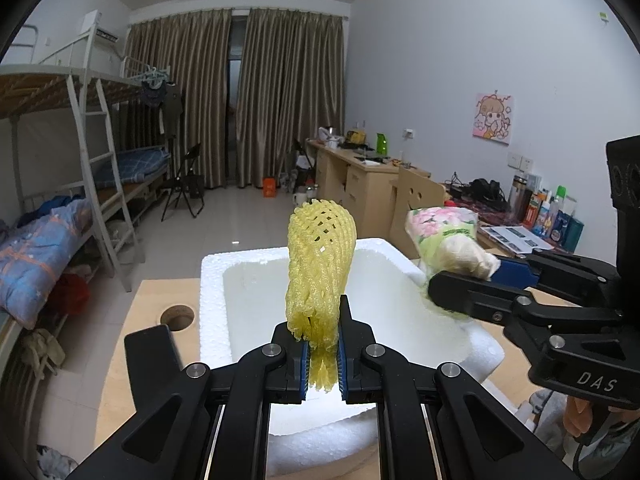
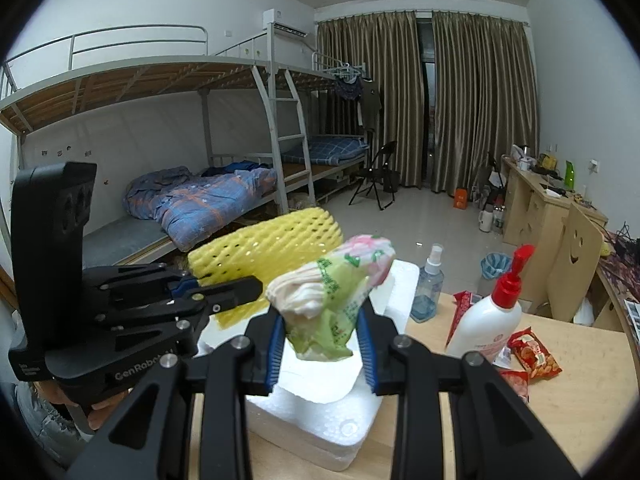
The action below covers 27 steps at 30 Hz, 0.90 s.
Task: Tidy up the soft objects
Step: 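Open the left tool to drop the yellow net while the right tool drops the green bag into the box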
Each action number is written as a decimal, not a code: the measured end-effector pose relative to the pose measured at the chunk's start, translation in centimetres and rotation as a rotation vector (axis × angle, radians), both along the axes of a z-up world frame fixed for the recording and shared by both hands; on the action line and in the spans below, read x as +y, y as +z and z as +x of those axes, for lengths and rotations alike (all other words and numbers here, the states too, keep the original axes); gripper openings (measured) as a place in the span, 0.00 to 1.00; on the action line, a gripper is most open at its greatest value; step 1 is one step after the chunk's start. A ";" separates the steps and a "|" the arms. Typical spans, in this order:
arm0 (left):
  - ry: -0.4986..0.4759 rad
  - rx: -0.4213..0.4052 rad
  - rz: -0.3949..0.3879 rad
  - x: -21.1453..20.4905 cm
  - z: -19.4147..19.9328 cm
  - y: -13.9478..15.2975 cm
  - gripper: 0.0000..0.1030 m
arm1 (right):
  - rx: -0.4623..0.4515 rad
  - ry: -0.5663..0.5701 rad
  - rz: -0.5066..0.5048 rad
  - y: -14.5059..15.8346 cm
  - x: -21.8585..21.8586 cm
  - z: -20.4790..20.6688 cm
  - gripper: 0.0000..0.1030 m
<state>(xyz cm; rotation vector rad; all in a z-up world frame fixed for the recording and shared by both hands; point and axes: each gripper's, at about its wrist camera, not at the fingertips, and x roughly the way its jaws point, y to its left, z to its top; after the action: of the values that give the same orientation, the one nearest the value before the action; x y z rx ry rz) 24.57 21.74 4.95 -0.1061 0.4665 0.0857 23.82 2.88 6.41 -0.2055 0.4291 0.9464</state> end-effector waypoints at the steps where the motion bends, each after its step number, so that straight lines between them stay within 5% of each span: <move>1: 0.007 0.002 0.004 0.1 0.1 0.0 0.11 | 0.000 -0.002 0.000 0.0 -0.1 0.1 0.36; 4: 0.013 0.012 0.002 0.2 0.1 -0.2 0.17 | -0.002 -0.010 0.004 0.2 -0.2 0.3 0.36; 8: 0.027 -0.005 0.011 0.2 -0.4 -0.2 0.72 | -0.004 -0.016 0.007 0.3 -0.2 0.3 0.36; 9: 0.040 -0.029 0.015 0.2 -0.7 0.0 0.78 | -0.006 -0.017 0.008 0.3 -0.3 0.3 0.36; 27: 0.134 -0.134 0.066 1.7 -5.5 1.4 0.95 | 0.014 0.016 -0.025 -0.1 2.0 0.6 0.36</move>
<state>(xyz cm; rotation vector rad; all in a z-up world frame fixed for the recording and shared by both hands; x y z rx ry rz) 19.06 23.43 6.37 -0.0777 0.3223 0.2243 24.41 4.83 6.27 -0.2257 0.4531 0.9588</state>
